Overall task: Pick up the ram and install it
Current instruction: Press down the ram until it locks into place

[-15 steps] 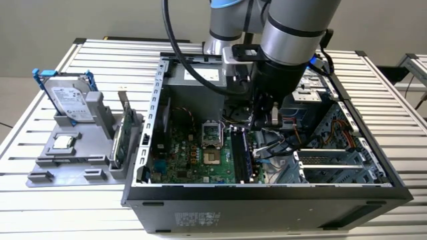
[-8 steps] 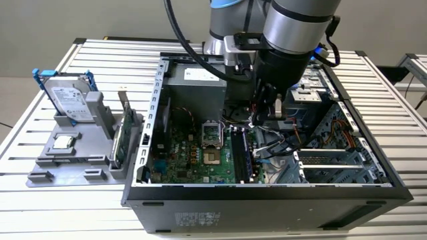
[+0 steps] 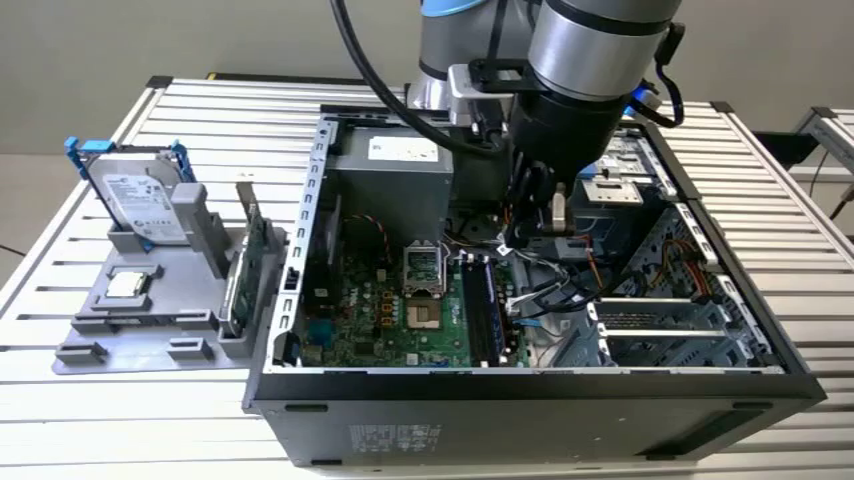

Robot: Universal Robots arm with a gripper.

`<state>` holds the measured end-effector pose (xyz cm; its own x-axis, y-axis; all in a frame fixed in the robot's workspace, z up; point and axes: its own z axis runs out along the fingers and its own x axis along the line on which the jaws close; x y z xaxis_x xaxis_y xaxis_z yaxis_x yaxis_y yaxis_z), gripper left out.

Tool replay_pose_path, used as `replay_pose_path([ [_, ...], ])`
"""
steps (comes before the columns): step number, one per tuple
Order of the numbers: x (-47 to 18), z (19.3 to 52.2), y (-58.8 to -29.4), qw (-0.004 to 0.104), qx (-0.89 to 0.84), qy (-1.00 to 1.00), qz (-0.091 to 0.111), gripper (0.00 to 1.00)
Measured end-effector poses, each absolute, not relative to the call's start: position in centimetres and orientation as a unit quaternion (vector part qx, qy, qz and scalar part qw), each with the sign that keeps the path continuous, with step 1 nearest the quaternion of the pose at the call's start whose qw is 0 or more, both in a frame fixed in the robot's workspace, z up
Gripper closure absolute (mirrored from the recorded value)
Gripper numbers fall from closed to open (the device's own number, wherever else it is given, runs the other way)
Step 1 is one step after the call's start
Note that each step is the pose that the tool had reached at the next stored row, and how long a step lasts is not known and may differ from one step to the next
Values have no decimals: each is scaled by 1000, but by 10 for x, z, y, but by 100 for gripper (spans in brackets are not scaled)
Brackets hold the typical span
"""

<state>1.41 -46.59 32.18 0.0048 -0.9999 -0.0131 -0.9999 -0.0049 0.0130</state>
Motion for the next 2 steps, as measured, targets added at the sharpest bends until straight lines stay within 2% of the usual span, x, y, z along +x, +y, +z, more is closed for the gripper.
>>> replay_pose_path([
  [2, 14, 322, -466, 0, -709, 705, 9, 100],
])
